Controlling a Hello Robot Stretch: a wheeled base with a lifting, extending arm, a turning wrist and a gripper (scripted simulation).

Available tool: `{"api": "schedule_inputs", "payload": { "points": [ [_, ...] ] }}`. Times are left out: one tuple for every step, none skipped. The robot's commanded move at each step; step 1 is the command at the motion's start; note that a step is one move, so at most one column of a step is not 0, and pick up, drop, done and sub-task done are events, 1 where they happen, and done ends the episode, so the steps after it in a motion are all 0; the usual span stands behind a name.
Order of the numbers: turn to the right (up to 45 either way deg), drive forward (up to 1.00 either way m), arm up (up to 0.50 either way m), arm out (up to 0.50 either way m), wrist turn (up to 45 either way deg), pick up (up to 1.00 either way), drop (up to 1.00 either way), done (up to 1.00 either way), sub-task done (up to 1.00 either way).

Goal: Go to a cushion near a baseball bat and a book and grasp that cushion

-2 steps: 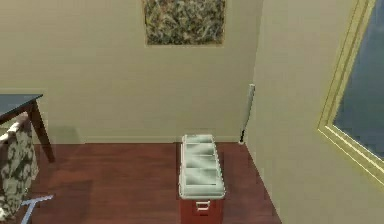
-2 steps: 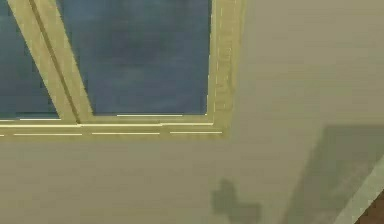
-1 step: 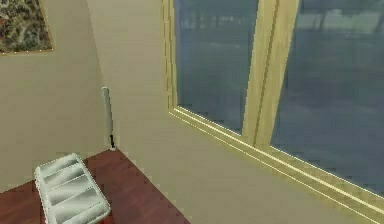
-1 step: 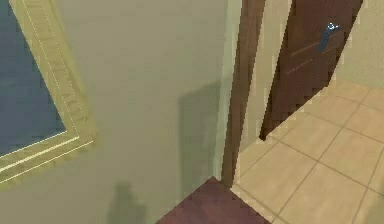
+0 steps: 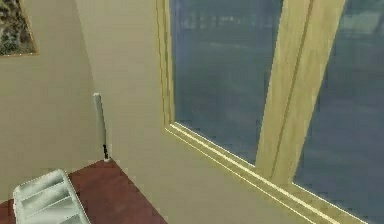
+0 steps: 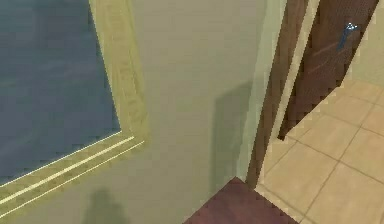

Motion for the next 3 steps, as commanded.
{"api": "schedule_inputs", "payload": {
  "points": [
    [-45.0, 0.0, 0.0, 0.0, 0.0, 0.0, 0.0, 0.0, 0.0],
    [-45.0, 0.0, 0.0, 0.0, 0.0, 0.0, 0.0, 0.0, 0.0],
    [-18.0, 0.0, 0.0, 0.0, 0.0, 0.0, 0.0, 0.0, 0.0]
  ]
}}
